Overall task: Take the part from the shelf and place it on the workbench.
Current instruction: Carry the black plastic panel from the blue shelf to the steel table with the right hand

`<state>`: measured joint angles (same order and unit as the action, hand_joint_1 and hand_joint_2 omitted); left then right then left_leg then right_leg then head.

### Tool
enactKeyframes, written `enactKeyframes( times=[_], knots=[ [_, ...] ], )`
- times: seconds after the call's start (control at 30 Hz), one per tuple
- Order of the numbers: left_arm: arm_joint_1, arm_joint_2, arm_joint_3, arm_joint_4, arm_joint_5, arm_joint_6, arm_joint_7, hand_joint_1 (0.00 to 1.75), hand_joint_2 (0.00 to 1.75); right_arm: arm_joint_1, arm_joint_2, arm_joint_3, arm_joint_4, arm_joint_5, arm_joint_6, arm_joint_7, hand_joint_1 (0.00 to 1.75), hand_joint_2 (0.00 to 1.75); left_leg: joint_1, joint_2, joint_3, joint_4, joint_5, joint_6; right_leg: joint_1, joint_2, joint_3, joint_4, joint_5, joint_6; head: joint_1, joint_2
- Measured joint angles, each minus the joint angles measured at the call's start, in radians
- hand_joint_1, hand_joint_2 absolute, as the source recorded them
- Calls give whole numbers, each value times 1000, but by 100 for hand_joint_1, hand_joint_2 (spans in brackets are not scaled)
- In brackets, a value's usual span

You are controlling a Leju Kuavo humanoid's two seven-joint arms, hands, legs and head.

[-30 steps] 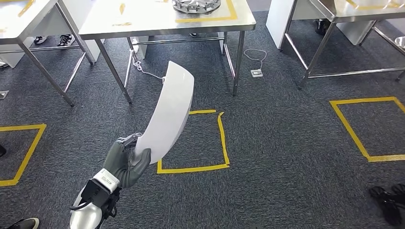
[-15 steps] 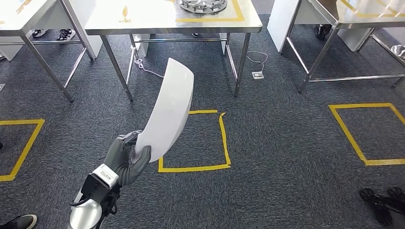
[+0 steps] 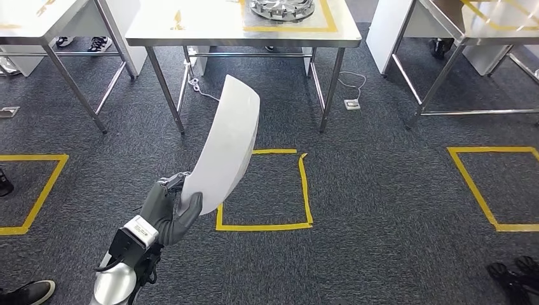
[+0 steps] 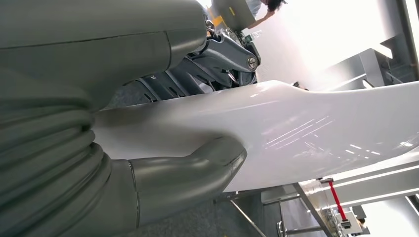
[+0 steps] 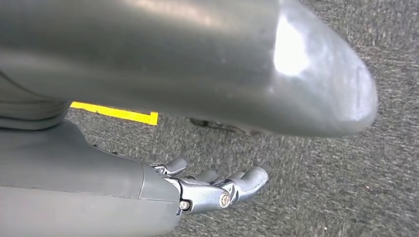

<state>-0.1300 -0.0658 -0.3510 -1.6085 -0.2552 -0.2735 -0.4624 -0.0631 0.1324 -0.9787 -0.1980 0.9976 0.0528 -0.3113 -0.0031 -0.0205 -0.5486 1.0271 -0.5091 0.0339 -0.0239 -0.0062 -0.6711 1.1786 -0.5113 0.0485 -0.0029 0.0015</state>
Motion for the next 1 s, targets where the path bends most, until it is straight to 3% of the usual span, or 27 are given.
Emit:
enactKeyframes(
  times=[0.03,0.1,0.13,0.23,0.3,0.37,0.43,0.47,0.5,0.57,0.6,0.63,0.67,0.73,0.77,0.8,0.83,0.87,0.93,0.97,1.0],
  knots=[
    [0,0,0,1,1,0,-1,175,175,0,0,0,0,-1,2,0,0,0,0,-1,7,0,-7,-5,2,0,29,-67,24,-5,0,0],
    [1,0,0,3,3,-1,-4,175,175,0,0,-1,0,-1,5,0,0,0,-1,-3,15,-4,-19,-19,8,0,63,-141,17,-18,0,0],
    [2,1,0,4,4,-1,-7,175,175,1,0,-2,0,-1,6,0,0,0,-1,-3,20,-1,-20,-27,11,0,69,-147,0,-27,-1,0],
    [4,2,0,7,5,1,-18,175,175,8,0,-2,0,-1,9,0,0,0,1,0,26,48,-19,-47,8,2,116,-158,0,-56,-3,0],
    [2,2,0,8,5,2,-24,175,175,7,0,-2,0,1,10,0,0,0,3,6,-29,145,-26,-55,8,0,154,-161,-17,-68,-9,0],
    [3,3,-1,12,5,2,-26,175,175,6,0,-2,0,1,11,0,0,0,4,8,-126,252,-63,-61,8,1,180,-162,-41,-71,-14,0],
    [6,4,-1,16,5,2,-26,175,175,8,0,-2,0,1,11,0,0,0,6,10,-197,282,-104,-66,7,2,210,-163,-69,-69,-16,0],
    [7,4,-1,18,4,2,-25,175,175,9,1,-2,0,1,12,0,0,0,7,12,-213,255,-102,-66,6,3,230,-163,-85,-67,-17,0],
    [7,4,-1,18,3,3,-25,175,175,10,1,-2,0,1,13,0,0,0,7,15,-218,207,-73,-66,5,4,250,-164,-103,-64,-16,0],
    [8,5,-1,22,0,3,-22,175,175,10,3,-3,0,2,14,0,0,0,5,25,-218,95,68,-58,5,5,288,-169,-141,-56,-20,0],
    [9,6,-1,24,-3,3,-20,175,175,10,3,-3,1,2,15,0,0,0,3,29,-214,62,124,-52,7,5,304,-180,-157,-50,-21,0],
    [9,6,-2,25,-5,3,-18,175,175,9,4,-3,1,2,16,0,0,0,1,31,-210,44,158,-44,9,5,321,-189,-164,-43,-22,0],
    [9,5,-2,24,-6,4,-18,175,175,7,4,-3,1,3,17,0,0,0,0,29,-201,41,150,-35,11,5,333,-192,-159,-35,-21,0],
    [7,2,-2,19,-7,4,-18,175,175,3,3,-3,1,4,18,0,0,0,5,23,-167,26,130,-20,10,5,317,-132,-112,-25,-18,0],
    [7,1,-2,18,-8,4,-18,175,175,2,4,-3,1,5,19,0,0,0,6,22,-143,17,121,-14,10,6,279,-68,-87,-23,-15,0],
    [8,1,-2,17,-9,4,-18,175,175,0,4,-3,1,5,19,0,0,0,7,20,-118,5,112,-10,10,7,230,1,-81,-22,-13,0],
    [8,1,-2,18,-12,4,-18,175,175,0,4,-3,1,6,20,0,0,0,7,19,-92,-8,101,-7,11,7,179,58,-98,-21,-11,0],
    [9,0,-2,19,-15,5,-17,175,175,0,4,-3,1,6,20,0,0,0,7,16,-66,-20,90,-5,12,7,131,92,-142,-20,-10,0],
    [9,-1,-2,19,-20,6,-17,175,175,3,4,-3,1,6,21,0,0,0,6,6,-15,-38,64,-3,14,7,63,93,-251,-20,-8,0],
    [8,-2,-2,19,-21,7,-17,175,175,5,4,-3,1,6,21,0,0,0,5,2,9,-42,49,-4,14,7,40,66,-273,-21,-7,0],
    [8,-3,-2,19,-22,7,-17,175,175,7,4,-3,1,5,21,0,0,0,5,-1,33,-44,32,-6,15,7,24,21,-247,-25,-6,0]
  ],
)
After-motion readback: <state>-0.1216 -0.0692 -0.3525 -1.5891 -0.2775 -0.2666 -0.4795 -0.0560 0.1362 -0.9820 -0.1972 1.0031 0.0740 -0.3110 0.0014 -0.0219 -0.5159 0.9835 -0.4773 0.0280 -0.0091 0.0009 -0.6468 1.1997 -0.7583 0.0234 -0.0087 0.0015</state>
